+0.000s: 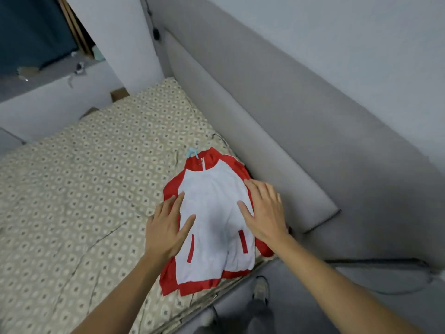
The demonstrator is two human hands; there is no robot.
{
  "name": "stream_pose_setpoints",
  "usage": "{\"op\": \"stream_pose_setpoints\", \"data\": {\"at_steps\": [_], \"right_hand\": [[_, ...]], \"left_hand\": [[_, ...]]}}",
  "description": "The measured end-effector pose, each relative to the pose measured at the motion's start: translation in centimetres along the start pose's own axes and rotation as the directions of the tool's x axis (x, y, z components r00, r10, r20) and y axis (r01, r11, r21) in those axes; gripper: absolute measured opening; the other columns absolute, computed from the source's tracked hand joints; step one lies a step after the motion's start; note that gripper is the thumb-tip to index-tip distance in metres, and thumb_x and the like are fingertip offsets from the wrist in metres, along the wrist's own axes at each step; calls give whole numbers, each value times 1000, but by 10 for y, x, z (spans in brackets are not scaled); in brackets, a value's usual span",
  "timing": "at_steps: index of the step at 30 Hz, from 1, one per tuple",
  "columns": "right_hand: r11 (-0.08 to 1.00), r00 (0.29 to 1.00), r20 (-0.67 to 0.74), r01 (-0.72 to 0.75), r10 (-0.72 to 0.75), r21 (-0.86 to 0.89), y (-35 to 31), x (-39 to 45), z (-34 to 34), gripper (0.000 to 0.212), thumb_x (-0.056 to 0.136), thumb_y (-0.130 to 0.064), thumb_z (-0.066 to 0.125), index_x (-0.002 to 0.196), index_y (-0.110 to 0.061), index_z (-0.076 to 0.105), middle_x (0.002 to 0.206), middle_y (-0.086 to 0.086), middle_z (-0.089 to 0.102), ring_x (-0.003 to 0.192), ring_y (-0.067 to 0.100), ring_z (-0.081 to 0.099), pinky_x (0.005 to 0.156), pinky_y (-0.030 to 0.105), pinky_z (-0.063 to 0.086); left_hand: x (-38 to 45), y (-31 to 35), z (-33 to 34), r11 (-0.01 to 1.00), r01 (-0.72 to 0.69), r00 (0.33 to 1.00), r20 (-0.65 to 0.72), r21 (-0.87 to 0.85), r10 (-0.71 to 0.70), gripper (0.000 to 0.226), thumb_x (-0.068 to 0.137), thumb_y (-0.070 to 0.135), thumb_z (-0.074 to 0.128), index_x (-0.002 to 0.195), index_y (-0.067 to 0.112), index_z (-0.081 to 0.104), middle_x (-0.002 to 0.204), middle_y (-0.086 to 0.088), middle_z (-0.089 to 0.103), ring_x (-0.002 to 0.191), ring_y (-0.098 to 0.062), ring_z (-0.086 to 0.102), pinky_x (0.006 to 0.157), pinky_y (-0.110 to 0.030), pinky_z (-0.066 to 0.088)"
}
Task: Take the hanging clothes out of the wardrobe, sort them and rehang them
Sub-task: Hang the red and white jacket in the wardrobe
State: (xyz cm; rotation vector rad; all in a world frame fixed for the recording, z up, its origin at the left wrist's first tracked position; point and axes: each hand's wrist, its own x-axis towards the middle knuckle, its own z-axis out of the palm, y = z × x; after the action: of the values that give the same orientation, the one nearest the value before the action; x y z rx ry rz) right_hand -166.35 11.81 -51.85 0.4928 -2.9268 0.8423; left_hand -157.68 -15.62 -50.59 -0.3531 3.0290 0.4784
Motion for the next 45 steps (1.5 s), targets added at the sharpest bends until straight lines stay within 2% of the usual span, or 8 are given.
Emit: {"op": "stream_pose_setpoints", "data": {"at_steps": [12,16,22,29,32,34,39,45], "right_hand": [[990,961,273,69,-33,-124,108,214,215,64,99,-51,59,149,-13,46,140,9,53,121,36,51,101,48,46],[991,935,352,86,-45,-102,126,259,264,65,100,-51,57,154,-17,41,144,9,51,128,37,48,105,51,45],[993,926,374,94,-60,-75,121,288,296,53,101,-51,57,134,-11,54,131,13,57,122,37,54,98,48,47],[996,909,416,-41,6,74,111,297,270,41,105,-50,52,116,-11,55,115,14,66,104,40,63,89,51,52],[991,905,424,-42,-16,127,104,285,242,32,106,-48,50,109,-16,52,105,9,67,99,38,64,86,50,52],[990,916,401,-34,-24,136,96,274,219,32,106,-49,49,106,-17,50,100,8,67,96,37,64,85,52,52],[992,946,324,-63,25,108,63,236,138,29,105,-49,52,95,-24,41,82,-4,58,86,34,61,74,45,50],[980,963,260,-120,77,156,15,154,30,25,100,-46,61,95,-31,42,76,-10,55,75,20,55,76,46,50]], "left_hand": [[223,-96,170,971,199,980,47,-136,-194,71,102,68,39,161,30,32,155,-1,47,139,-27,44,110,-45,38],[280,-125,219,956,248,961,166,-155,-222,74,102,69,34,163,28,27,162,-3,37,148,-27,35,117,-49,36],[306,-154,242,944,305,937,220,-130,-272,70,103,65,38,160,26,30,154,-9,41,143,-32,38,113,-48,37],[304,-165,224,901,381,904,290,-206,-315,67,96,75,34,144,31,49,131,-1,55,128,-27,47,107,-50,40],[294,-160,206,893,351,922,269,-281,-277,67,85,81,31,115,29,60,109,4,63,106,-23,57,95,-49,48],[282,-151,190,884,319,938,249,-341,-243,50,89,75,38,93,30,59,90,6,65,89,-19,61,81,-44,50],[245,-122,120,860,180,978,184,-478,-102,41,102,54,54,80,20,51,69,7,60,65,-10,54,70,-43,46],[185,-75,13,920,-97,993,21,-380,113,45,104,54,54,76,20,39,68,5,55,64,-14,54,62,-38,43]]}}
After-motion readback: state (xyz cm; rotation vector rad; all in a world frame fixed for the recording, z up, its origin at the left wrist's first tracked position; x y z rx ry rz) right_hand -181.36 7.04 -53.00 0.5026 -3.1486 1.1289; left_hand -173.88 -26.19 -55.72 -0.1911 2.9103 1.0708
